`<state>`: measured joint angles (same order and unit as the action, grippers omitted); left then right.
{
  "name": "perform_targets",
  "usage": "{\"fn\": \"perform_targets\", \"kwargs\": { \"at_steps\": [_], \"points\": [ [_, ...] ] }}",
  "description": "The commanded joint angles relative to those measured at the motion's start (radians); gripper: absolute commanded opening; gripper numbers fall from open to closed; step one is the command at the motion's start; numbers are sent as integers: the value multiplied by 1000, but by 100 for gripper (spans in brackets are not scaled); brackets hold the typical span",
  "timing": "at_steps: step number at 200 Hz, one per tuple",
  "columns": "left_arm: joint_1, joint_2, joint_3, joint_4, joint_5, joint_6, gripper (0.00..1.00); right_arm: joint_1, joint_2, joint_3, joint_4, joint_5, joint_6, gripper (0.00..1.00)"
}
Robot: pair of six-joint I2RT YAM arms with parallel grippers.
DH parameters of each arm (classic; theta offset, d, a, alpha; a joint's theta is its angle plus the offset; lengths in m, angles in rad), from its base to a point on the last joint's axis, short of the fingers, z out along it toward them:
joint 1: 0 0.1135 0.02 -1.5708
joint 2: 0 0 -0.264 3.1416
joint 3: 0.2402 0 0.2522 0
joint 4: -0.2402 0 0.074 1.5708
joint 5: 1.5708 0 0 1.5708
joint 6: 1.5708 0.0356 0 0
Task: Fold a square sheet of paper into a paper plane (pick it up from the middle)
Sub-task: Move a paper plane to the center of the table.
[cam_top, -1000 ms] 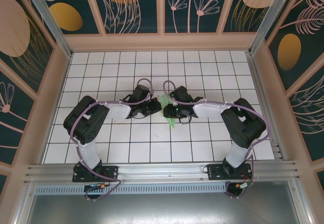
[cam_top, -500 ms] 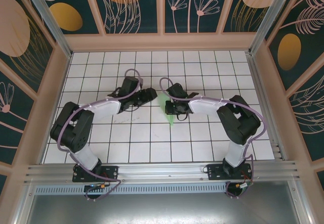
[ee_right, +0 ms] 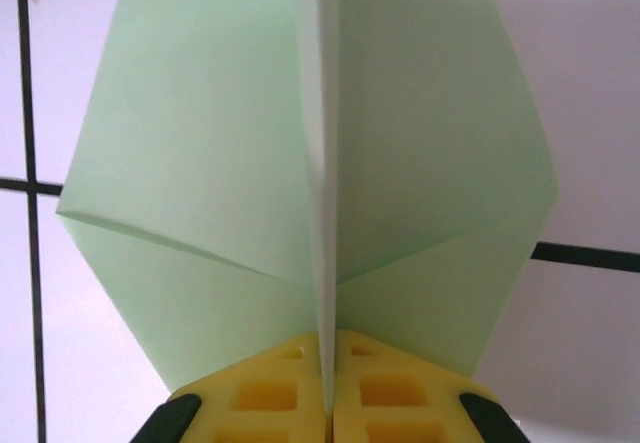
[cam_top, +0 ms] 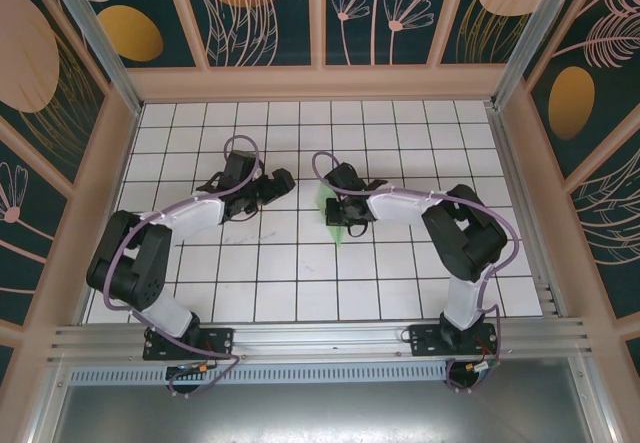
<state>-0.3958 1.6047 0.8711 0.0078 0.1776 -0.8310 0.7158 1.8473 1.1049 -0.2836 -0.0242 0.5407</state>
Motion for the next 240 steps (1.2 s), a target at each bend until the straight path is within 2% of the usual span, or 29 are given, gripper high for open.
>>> {"fn": "perform_targets", "kwargs": {
  "at_steps": [1, 38, 89, 132, 160, 198, 214, 240],
  "points": [
    [19, -35, -6, -40, -49, 22, 98, -30, 16, 79, -38, 59, 10, 8],
    [37, -60, -11, -67, -77, 40, 99, -106, 112, 226, -42, 64, -43, 6],
    [40, -95, -17, -101, -137, 89, 99, -163, 297, 474, -151, 48, -153, 7],
    [40, -103, -10, -114, -154, 131, 98, -225, 382, 582, -195, -6, -211, 10],
    [40, -107, -2, -116, -172, 144, 98, -229, 389, 600, -210, -8, -215, 16],
    [40, -100, 80, -123, -253, 164, 99, -229, 364, 640, -261, 25, -196, 25],
    [40, -100, 137, -129, -305, 187, 98, -230, 331, 648, -280, 35, -185, 31],
    [40, -107, 219, -137, -403, 257, 99, -231, 227, 625, -272, 78, -164, 47]
  ]
}}
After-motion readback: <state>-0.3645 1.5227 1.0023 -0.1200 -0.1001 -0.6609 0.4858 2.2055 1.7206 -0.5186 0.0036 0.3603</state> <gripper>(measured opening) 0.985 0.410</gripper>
